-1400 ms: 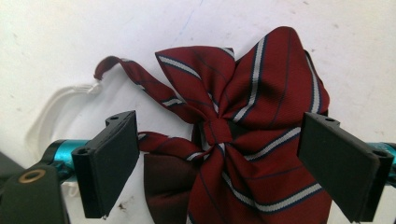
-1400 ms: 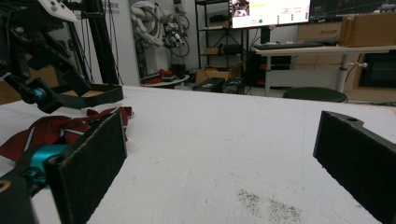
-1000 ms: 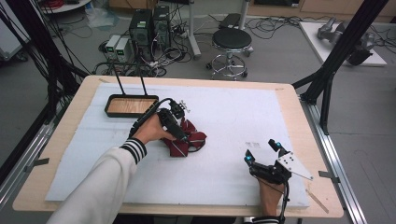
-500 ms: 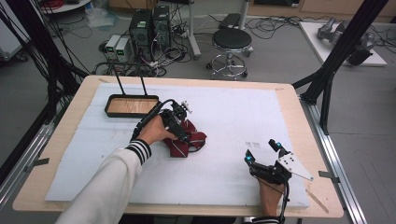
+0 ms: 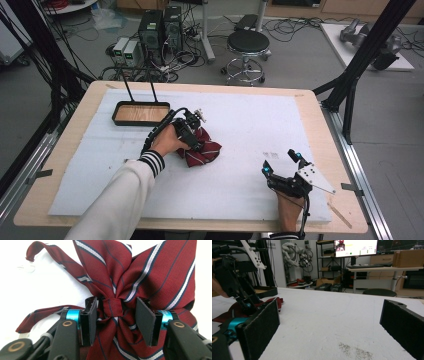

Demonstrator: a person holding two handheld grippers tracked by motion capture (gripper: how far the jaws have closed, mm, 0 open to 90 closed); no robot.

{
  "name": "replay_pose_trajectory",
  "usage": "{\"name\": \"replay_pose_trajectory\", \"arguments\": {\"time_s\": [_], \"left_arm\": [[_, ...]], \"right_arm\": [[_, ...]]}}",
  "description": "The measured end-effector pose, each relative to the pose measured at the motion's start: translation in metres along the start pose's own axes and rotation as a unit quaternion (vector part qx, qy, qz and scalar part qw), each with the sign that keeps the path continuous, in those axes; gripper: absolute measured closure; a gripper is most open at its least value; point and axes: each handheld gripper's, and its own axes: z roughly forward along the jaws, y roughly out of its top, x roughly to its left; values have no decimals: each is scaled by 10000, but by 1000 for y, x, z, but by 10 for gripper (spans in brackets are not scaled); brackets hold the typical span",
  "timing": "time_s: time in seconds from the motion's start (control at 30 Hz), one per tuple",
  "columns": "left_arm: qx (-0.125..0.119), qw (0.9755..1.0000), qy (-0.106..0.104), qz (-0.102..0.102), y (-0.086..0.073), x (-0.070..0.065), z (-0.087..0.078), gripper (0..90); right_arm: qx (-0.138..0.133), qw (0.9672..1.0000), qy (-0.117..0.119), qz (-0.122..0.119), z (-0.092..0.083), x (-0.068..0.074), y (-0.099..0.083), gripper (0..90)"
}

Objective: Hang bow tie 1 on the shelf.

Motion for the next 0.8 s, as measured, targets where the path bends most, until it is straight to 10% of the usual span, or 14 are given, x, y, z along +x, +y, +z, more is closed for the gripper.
{"name": "replay_pose_trajectory", "arguments": {"time_s": [0.8], "left_arm": [[-360,9993,-9,-34,-5,1,-7,717]], "right_arm": [[17,10000,22,-3,0,1,0,17]]}}
